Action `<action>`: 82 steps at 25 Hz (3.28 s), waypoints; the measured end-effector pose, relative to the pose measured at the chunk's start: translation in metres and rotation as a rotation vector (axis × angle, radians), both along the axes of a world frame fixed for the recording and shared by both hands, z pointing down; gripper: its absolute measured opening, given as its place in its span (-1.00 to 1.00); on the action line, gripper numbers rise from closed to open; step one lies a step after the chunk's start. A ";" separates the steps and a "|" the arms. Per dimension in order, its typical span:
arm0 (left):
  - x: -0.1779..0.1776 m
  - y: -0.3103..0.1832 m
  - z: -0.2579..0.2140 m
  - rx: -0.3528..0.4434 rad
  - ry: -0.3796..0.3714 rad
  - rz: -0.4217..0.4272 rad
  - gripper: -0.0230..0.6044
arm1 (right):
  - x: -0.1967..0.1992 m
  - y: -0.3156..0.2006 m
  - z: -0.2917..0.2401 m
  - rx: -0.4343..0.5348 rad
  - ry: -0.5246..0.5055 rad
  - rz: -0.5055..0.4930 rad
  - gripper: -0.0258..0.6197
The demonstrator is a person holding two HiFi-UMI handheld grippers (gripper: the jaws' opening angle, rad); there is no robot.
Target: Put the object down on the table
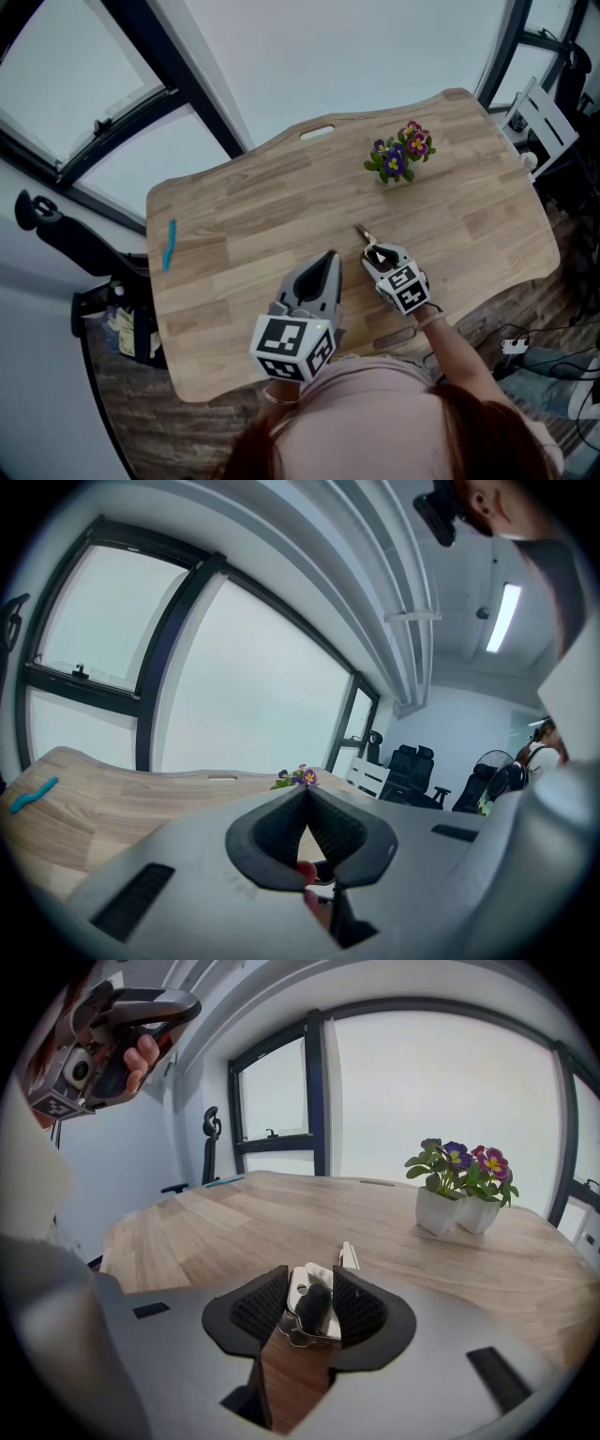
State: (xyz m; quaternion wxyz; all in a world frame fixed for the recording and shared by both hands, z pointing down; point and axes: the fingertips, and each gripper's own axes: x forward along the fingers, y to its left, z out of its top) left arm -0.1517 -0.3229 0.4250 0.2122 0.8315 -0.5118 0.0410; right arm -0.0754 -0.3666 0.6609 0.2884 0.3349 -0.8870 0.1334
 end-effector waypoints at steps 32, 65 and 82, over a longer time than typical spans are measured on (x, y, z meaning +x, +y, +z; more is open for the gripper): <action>-0.001 0.027 -0.023 0.067 -0.036 -0.044 -0.93 | 0.022 0.021 -0.080 0.081 -0.167 0.119 -0.85; 0.036 0.080 -0.046 0.118 -0.108 -0.080 -0.93 | 0.073 0.089 -0.220 0.260 -0.385 0.158 -0.92; 0.071 0.109 -0.064 0.148 -0.121 -0.116 -0.93 | 0.129 0.128 -0.280 0.338 -0.457 0.231 -0.92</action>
